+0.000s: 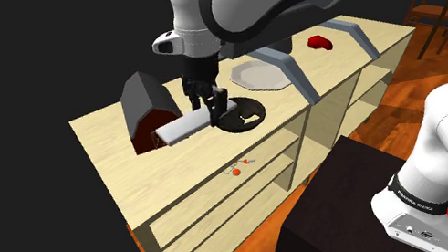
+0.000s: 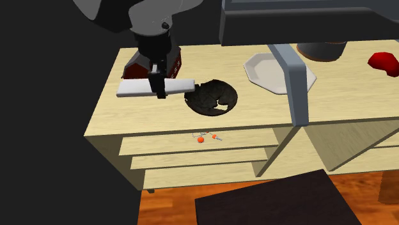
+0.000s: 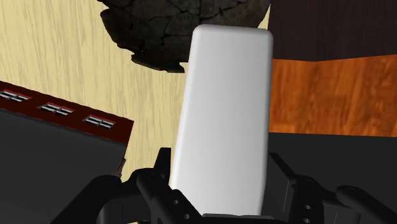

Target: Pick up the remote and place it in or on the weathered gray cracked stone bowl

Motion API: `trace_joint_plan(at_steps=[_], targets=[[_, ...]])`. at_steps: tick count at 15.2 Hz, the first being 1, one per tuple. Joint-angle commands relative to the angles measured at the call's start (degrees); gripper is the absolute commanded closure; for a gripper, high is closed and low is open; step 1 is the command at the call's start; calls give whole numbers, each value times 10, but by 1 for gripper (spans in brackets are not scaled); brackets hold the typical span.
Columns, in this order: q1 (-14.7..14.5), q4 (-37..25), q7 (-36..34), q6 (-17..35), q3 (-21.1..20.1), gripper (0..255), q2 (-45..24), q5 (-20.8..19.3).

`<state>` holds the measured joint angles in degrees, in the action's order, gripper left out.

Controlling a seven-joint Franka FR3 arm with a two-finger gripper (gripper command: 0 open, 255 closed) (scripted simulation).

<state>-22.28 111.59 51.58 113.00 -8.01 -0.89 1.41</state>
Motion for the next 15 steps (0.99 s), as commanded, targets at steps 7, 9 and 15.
trace_joint_plan(at_steps=[7, 9, 15], targets=[[48, 71, 101, 5, 51, 255, 63, 5], [60, 83, 128, 5, 66, 255, 75, 4], [85, 112, 181, 20, 95, 255, 88, 0]])
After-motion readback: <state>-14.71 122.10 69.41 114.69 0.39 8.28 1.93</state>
